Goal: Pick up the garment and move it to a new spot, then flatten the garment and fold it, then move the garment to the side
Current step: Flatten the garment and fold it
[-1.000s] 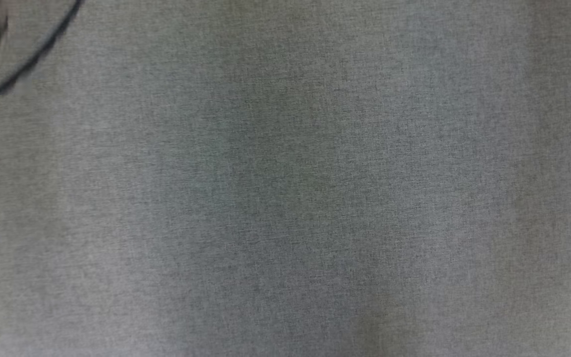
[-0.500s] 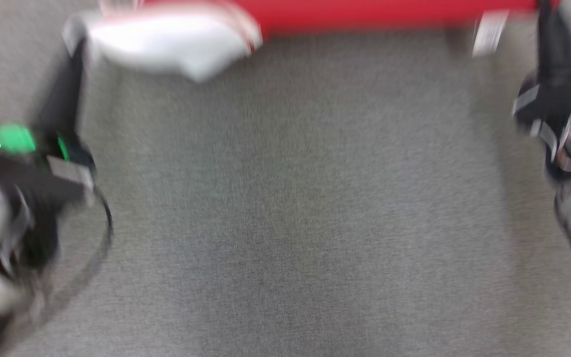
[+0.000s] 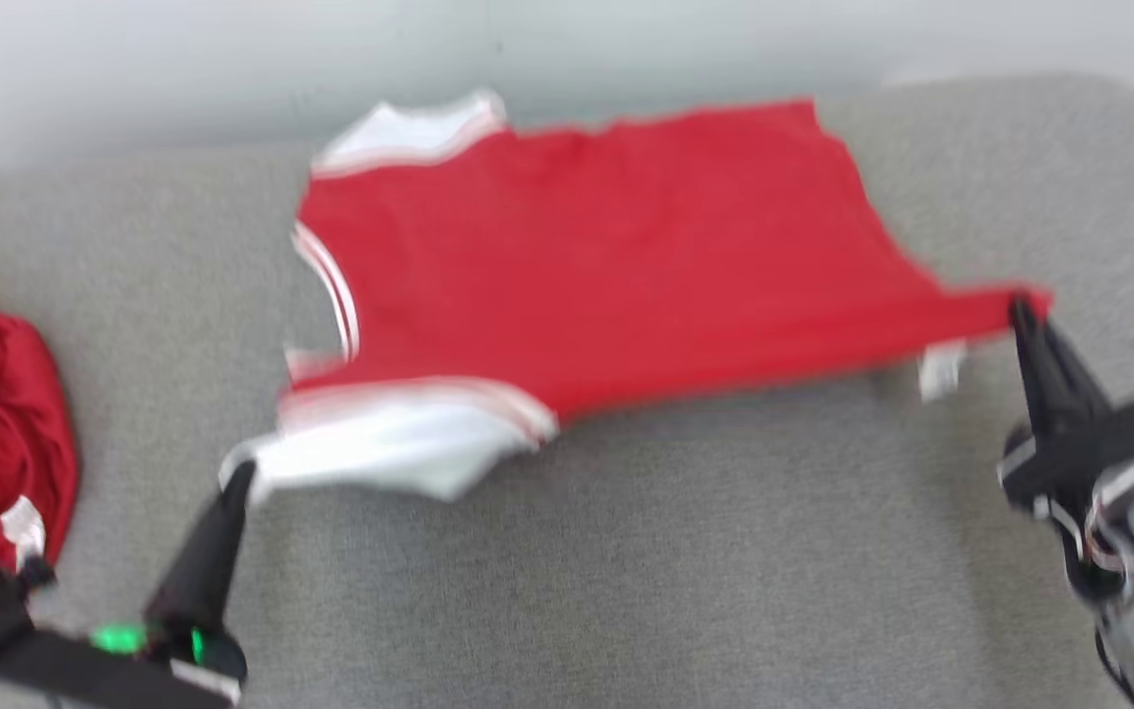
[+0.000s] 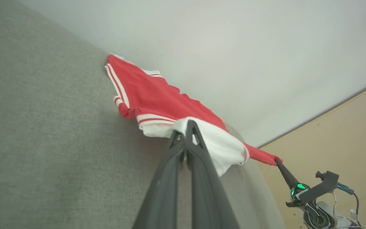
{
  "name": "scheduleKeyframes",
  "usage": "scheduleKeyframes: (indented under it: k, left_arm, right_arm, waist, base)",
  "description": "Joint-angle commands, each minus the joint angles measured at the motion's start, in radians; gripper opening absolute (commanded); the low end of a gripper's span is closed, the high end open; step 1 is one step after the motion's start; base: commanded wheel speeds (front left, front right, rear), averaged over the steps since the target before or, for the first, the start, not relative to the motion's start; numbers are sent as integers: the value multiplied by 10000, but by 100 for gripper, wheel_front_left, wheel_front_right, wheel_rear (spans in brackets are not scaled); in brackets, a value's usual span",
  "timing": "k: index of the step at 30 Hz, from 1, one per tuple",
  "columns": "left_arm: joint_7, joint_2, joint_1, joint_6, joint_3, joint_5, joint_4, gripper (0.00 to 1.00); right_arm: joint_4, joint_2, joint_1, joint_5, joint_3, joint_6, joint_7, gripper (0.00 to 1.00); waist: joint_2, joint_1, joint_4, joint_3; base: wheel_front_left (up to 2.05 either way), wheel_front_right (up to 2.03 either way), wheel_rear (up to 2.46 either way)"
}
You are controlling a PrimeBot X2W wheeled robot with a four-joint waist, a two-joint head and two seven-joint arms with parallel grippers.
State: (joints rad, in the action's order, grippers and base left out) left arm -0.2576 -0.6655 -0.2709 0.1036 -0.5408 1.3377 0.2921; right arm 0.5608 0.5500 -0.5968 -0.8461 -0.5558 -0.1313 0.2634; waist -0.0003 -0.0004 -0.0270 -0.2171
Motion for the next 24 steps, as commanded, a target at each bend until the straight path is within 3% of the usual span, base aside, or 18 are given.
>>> scheduleKeyframes:
  k: [1, 8, 15, 24]
  left_arm:
    - [-100, 40, 514, 19, 134, -159, -44, 0]
    - [-109, 732, 2240, 16, 749, -1062, -130, 0]
    - [-111, 1057, 3585, 31, 853, -1555, 394, 0]
    - [-25, 1484, 3173, -37, 684, -1556, 84, 0]
  right_arm:
    - [-84, 183, 466, -73, 117, 9, 14, 0]
    - [-742, 413, 2290, 127, 923, 12, 16, 0]
    - [-1764, 453, 4142, 824, 1695, 12, 16, 0]
    - [-1819, 189, 4467, 1162, 1658, 12, -201, 0]
  waist:
    - [3, 4, -84, 752]
    - [3, 4, 59, 1252]
    - [3, 4, 112, 1603]
    - [3, 4, 49, 1602]
  base:
    - [0, 0, 0]
    - [0, 0, 0]
    - [0, 0, 0]
    - [0, 0, 0]
